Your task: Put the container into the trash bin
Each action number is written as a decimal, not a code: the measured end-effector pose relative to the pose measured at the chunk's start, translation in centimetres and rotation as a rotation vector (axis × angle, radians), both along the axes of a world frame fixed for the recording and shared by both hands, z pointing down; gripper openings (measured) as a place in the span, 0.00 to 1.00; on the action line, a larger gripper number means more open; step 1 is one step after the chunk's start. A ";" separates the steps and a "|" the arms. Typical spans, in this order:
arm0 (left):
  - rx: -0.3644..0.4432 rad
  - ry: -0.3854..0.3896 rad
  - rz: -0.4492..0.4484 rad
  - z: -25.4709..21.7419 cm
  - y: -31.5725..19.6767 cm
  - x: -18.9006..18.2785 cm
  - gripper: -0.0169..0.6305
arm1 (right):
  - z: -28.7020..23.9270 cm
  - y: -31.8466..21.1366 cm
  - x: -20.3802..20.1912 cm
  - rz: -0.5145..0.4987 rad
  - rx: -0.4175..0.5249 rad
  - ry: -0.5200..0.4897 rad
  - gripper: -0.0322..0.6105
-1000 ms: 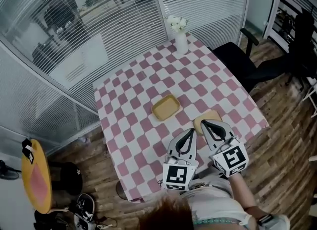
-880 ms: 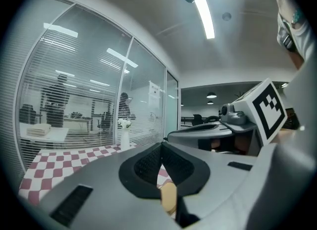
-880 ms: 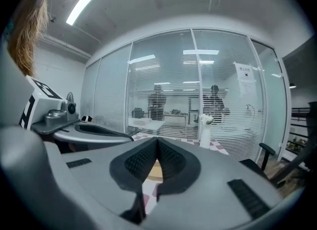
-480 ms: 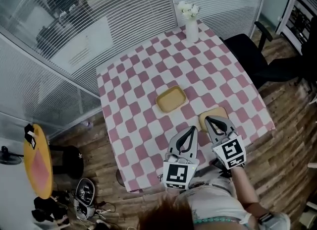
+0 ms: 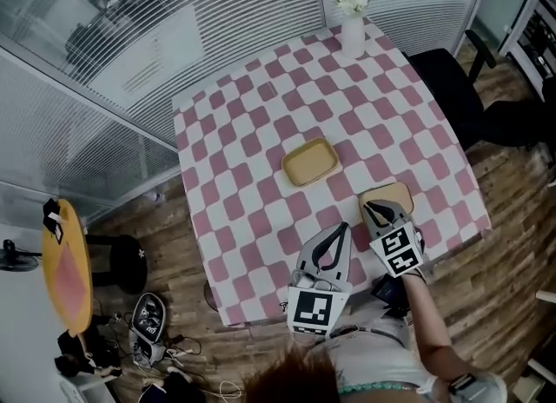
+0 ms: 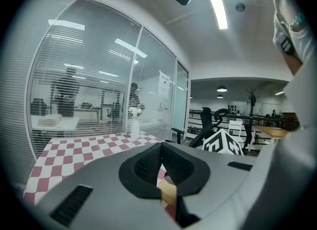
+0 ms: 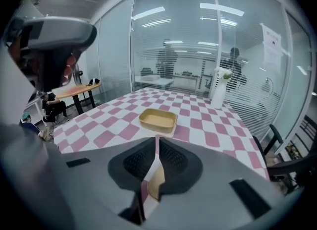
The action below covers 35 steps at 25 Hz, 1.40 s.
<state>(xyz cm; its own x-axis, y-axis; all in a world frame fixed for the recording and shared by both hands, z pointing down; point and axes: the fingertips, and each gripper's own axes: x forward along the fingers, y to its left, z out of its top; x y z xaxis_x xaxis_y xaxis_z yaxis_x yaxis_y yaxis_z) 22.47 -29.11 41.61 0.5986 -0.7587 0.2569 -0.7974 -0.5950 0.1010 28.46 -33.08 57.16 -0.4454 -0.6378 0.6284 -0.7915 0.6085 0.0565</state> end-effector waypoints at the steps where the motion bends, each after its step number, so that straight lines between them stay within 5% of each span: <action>1: -0.007 -0.002 -0.003 0.1 0.1 -0.2 0.04 | 0.9 0.0 0.0 0.000 -0.029 0.016 0.08; 7: -0.035 0.006 -0.026 1.0 0.6 -1.0 0.04 | 6.6 0.3 0.0 0.006 -0.211 0.108 0.16; 14: -0.040 0.007 -0.060 1.3 1.2 -2.3 0.04 | 10.7 0.6 0.0 0.009 -0.314 0.232 0.17; 35: -0.010 0.016 -0.100 0.2 2.6 -3.2 0.04 | 10.6 1.6 2.1 0.034 -0.285 0.245 0.05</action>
